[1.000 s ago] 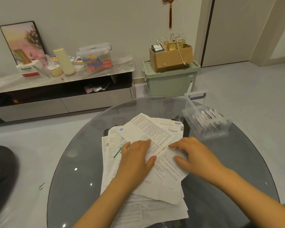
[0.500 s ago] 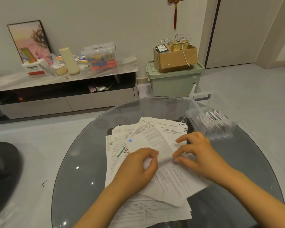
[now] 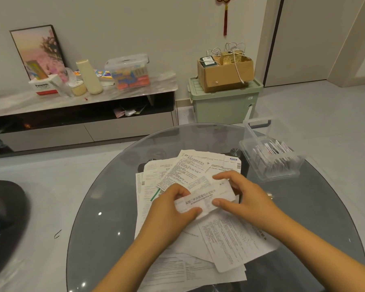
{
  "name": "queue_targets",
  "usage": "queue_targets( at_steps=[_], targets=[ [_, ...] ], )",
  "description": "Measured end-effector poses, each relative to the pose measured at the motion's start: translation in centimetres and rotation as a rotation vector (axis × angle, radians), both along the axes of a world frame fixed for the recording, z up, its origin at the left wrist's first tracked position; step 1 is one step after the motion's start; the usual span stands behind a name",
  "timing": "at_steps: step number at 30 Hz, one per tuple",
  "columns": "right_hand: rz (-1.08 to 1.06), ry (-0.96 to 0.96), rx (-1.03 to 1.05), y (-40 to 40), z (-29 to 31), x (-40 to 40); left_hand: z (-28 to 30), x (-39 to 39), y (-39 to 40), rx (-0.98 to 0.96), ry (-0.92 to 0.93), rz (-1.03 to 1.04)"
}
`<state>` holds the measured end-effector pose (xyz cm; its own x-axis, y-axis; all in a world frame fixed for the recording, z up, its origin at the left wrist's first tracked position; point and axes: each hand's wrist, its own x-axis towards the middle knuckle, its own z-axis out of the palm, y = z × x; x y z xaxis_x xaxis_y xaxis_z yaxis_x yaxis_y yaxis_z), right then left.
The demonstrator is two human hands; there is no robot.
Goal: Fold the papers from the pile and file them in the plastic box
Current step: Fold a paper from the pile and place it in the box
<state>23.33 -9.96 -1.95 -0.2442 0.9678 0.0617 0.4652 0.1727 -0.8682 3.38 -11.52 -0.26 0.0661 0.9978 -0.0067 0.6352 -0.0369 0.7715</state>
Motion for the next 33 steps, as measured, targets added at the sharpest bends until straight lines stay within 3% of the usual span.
queue_targets(
  at_steps=[6,14,18,24,27,33],
  targets=[
    [-0.033,0.031,0.0,1.5,-0.8,-0.6,0.1,-0.4,0.4,0.071,0.025,0.04],
    [-0.001,-0.268,0.003,1.3,-2.3,-1.7,-1.4,-0.5,0.6,0.006,0.322,-0.119],
    [-0.008,-0.351,0.031,1.4,-2.7,-1.6,-1.6,-0.7,0.9,-0.048,0.452,-0.099],
    [0.051,-0.479,0.169,1.5,-2.8,-0.5,-1.3,-0.4,0.5,0.082,0.743,-0.236],
    [0.145,-0.565,0.243,1.6,-3.3,-0.1,-1.7,-0.4,0.2,0.054,0.741,-0.327],
    [0.225,-0.531,0.249,1.7,-3.2,0.3,-1.5,-0.6,0.3,0.105,0.632,-0.366]
  ],
)
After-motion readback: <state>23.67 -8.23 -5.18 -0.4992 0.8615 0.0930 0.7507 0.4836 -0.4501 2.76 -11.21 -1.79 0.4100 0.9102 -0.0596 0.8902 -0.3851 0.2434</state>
